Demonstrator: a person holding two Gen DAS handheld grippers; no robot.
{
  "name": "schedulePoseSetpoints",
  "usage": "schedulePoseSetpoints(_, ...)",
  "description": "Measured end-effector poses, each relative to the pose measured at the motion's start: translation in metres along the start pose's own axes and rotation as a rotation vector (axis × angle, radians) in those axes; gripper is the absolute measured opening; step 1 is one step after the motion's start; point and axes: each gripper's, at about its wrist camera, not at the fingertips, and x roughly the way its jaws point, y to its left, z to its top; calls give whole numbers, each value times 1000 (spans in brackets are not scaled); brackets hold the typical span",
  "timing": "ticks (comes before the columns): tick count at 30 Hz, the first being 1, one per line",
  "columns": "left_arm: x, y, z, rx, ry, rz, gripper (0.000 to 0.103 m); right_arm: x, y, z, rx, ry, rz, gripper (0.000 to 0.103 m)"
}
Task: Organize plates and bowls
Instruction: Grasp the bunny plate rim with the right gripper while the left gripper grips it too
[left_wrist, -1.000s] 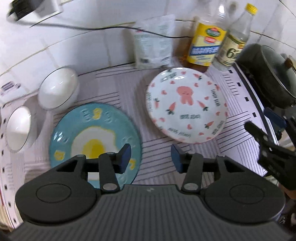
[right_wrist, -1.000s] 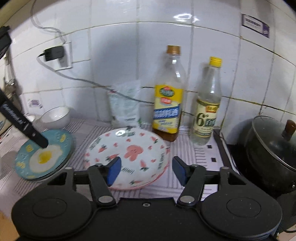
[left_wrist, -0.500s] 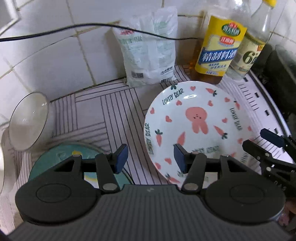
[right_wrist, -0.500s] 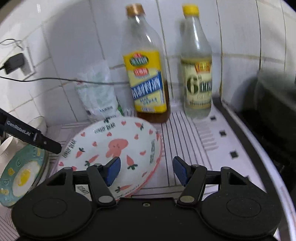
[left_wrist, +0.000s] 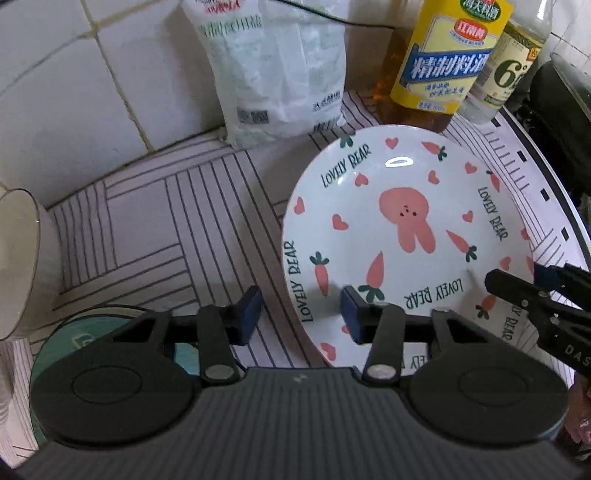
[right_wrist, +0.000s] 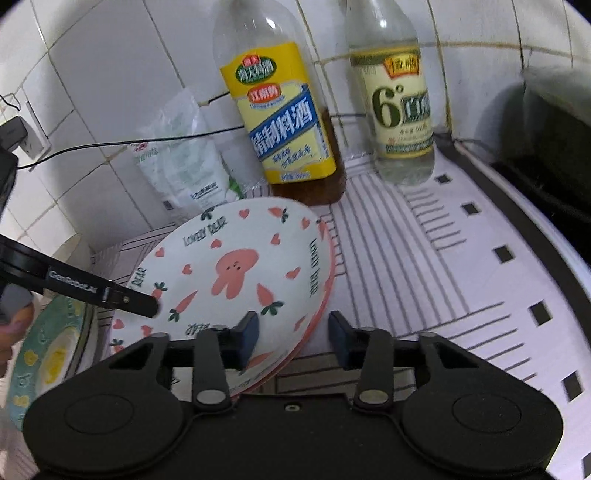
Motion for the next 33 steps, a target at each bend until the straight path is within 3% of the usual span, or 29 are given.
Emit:
schedulePoseSetpoints(5,2,1,1,-29,-2,-43,29,4,16,-3,-28,38,-27,41)
schedulePoseSetpoints(10,3,3,4,-60,-4,-48,28,6,2,-8,87,-20,1,39)
schedulePoseSetpoints(11,3,3,4,-71,-4,-50,28,7,-1,-8,109,-32,6,36)
schedulePoseSetpoints(12,3,3,4,-68,0,-48,27,8,-2,-8,117,-39,-10,23)
schedulePoseSetpoints(16,-11,-9,1,50,-5,-36,27,7,-8,-7,177,-47,-25,21)
schedulePoseSetpoints(33,-107,-1,-46,-41,-102,-39,26,-52,22,10,13,-47,101,22)
